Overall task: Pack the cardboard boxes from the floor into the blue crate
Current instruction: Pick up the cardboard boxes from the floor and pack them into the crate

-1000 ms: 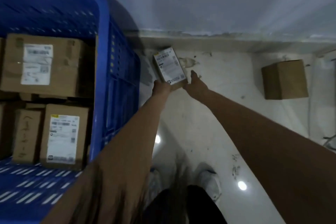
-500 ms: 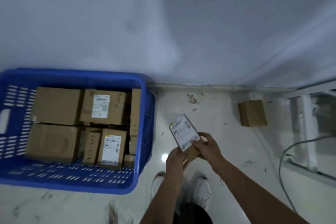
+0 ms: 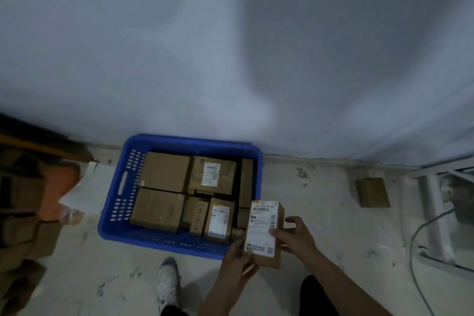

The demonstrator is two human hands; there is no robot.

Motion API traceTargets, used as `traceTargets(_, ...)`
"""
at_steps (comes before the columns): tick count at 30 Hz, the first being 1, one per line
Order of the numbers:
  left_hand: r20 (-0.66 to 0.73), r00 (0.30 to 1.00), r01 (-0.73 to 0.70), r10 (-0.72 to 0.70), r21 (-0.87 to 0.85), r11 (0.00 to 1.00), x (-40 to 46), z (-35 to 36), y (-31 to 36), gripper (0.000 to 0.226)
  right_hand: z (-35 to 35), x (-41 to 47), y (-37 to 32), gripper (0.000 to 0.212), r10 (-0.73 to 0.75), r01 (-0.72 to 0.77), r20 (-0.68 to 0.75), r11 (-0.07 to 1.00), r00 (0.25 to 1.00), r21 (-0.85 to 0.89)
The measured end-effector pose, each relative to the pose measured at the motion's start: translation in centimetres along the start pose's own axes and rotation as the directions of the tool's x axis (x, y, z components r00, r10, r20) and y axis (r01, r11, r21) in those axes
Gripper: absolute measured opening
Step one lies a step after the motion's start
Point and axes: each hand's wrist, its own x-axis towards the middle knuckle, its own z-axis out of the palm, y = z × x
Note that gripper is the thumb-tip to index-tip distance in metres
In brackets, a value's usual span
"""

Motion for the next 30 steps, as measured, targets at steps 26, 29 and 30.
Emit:
traceTargets(26, 0.100, 0.995, -0.052, -0.006, 0.568, 0.821, 16.0, -28.4, 10.4, 0.032, 37.6, 11.0, -2.4, 0.067, -0.152, -0.049, -0.344, 0.858, 0.927, -0.511)
traceTargets(29, 0.129, 0.991, -0.045, -0.031, 0.546, 0.837, 18.8, -29.2, 10.2, 0.037, 38.9, 15.1, -1.6, 0.070, -0.159, -0.057, -0.333, 0.830, 0.929, -0.555)
traceTargets(30, 0.137, 0.990, -0.051, -0.030, 0.551, 0.833, 19.6, -29.4, 10.2, 0.040, 39.2, 16.2, -1.4, 0.070, -0.162, -0.058, -0.331, 0.823, 0.930, -0.565)
